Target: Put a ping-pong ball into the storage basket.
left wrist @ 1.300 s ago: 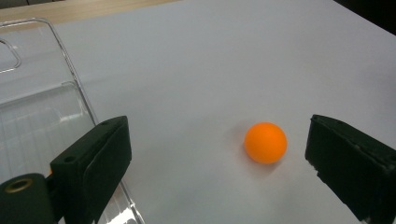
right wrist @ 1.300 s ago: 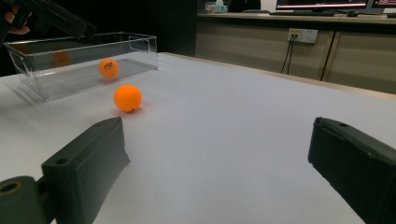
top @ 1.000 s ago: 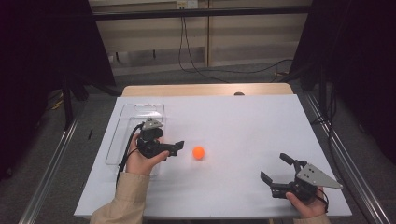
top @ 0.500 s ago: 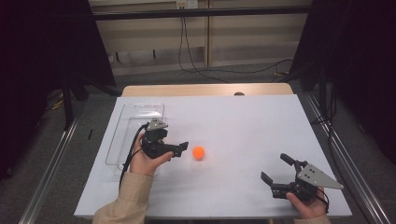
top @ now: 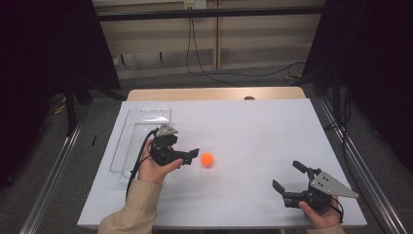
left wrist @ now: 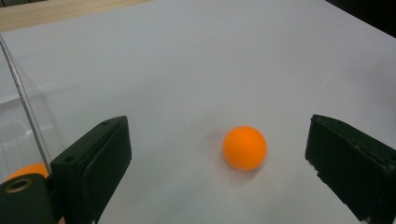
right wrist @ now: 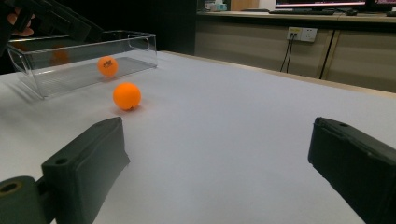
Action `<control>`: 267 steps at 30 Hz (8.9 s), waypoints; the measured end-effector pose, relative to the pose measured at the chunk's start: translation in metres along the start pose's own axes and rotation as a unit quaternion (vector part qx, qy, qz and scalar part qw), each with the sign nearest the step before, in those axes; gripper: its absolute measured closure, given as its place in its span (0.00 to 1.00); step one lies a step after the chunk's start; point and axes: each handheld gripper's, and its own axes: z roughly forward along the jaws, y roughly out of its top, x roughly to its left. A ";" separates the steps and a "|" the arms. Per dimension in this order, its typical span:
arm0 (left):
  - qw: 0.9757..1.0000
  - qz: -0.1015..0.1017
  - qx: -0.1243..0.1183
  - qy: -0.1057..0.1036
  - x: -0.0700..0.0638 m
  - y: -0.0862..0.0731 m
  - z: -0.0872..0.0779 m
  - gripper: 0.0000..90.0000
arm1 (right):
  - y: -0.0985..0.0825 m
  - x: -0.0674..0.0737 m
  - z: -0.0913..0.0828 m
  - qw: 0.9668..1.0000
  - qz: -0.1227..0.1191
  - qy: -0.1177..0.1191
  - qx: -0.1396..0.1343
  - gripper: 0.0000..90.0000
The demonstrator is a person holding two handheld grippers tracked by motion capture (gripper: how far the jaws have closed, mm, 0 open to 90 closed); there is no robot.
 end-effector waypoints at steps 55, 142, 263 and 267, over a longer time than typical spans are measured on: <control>1.000 0.017 0.002 -0.018 -0.014 -0.002 0.012 0.07 | 0.001 0.003 0.000 1.000 -0.001 0.004 0.000 0.04; 0.999 0.036 0.034 -0.015 -0.037 -0.018 0.054 0.08 | 0.002 0.004 0.001 1.000 -0.004 0.007 0.001 0.04; 0.998 0.006 0.061 -0.015 -0.033 -0.030 0.075 0.56 | 0.002 0.005 0.005 1.000 -0.005 0.014 0.000 0.04; 0.998 0.001 0.059 -0.020 -0.033 -0.028 0.072 0.56 | 0.002 0.005 0.005 1.000 -0.006 0.014 -0.001 0.04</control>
